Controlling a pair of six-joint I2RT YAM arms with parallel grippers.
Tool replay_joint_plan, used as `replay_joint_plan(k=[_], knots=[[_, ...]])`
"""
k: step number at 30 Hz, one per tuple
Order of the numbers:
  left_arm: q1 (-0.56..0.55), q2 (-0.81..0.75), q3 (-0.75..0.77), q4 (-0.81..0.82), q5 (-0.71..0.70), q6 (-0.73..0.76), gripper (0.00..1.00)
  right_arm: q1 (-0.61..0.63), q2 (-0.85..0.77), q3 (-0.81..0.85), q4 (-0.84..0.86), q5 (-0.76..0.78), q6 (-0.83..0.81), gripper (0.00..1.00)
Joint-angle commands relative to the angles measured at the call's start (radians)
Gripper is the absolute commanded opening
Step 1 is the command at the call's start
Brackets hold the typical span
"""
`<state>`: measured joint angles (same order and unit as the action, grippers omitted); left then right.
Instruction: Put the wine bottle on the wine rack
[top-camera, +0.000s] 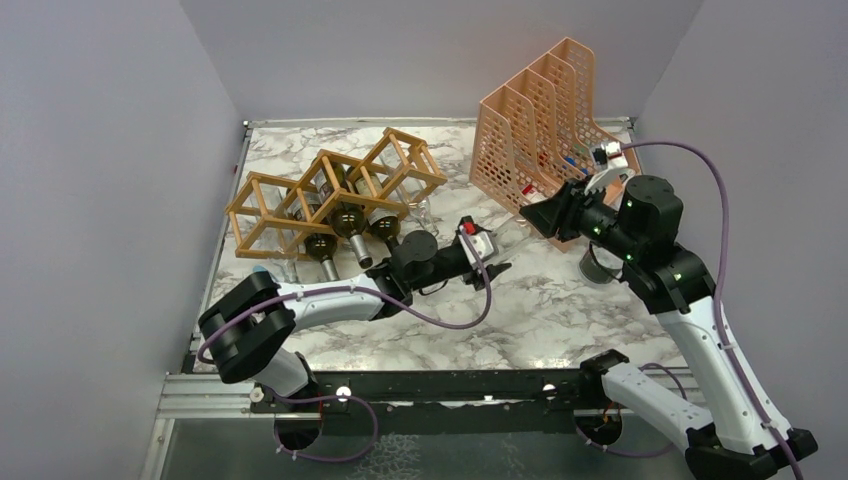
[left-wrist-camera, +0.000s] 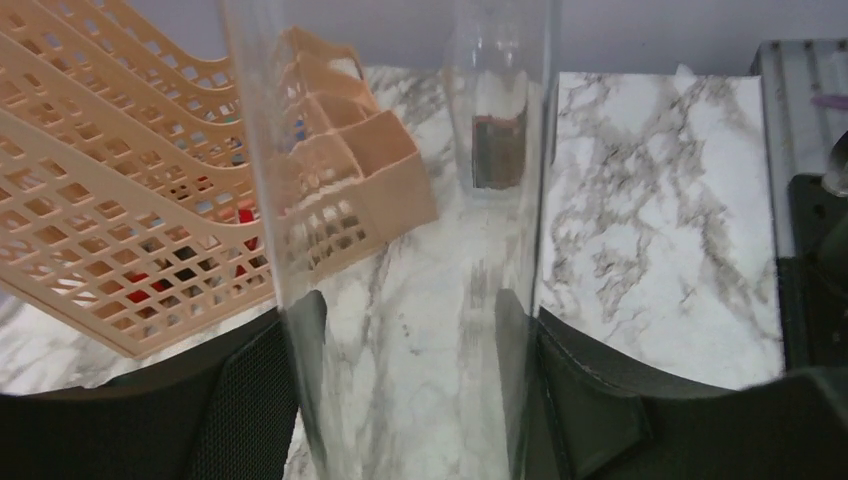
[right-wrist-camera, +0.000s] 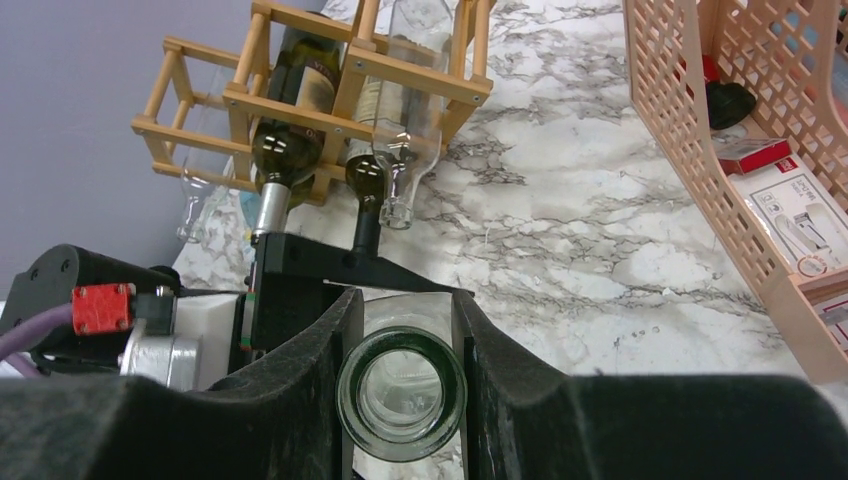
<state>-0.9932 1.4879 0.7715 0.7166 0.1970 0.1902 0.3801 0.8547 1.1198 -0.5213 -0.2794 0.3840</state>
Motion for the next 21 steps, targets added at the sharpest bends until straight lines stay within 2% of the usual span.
replay_joint_plan(k=[1, 3, 5, 7, 9, 12, 17, 21], knots=[[-0.008, 0.017, 0.023, 0.038, -0.012, 0.063, 0.6, -0.002, -0.032, 0.037, 0.026, -0.035, 0.036, 0.15], [-0.009, 0.012, 0.026, 0.039, -0.022, 0.081, 0.41, -0.001, -0.036, 0.039, 0.011, -0.022, 0.034, 0.22], [-0.01, 0.004, 0.028, 0.037, -0.025, 0.115, 0.23, -0.001, -0.038, 0.045, -0.015, -0.009, 0.022, 0.38], [-0.009, -0.011, 0.027, 0.037, -0.025, 0.17, 0.0, -0.001, -0.04, 0.051, -0.045, -0.001, -0.001, 0.55], [-0.01, -0.024, 0.025, 0.037, -0.028, 0.241, 0.0, -0.002, -0.04, 0.065, -0.082, 0.009, -0.036, 0.67], [-0.01, -0.042, 0.014, 0.038, 0.003, 0.396, 0.0, -0.001, -0.048, 0.094, -0.128, 0.027, -0.067, 0.73], [-0.01, -0.066, 0.016, 0.022, 0.138, 0.784, 0.0, -0.001, -0.042, 0.15, -0.184, 0.018, -0.111, 0.73], [-0.009, -0.052, 0.116, -0.066, 0.117, 0.96, 0.0, -0.002, 0.01, 0.233, -0.295, -0.009, -0.181, 0.73]])
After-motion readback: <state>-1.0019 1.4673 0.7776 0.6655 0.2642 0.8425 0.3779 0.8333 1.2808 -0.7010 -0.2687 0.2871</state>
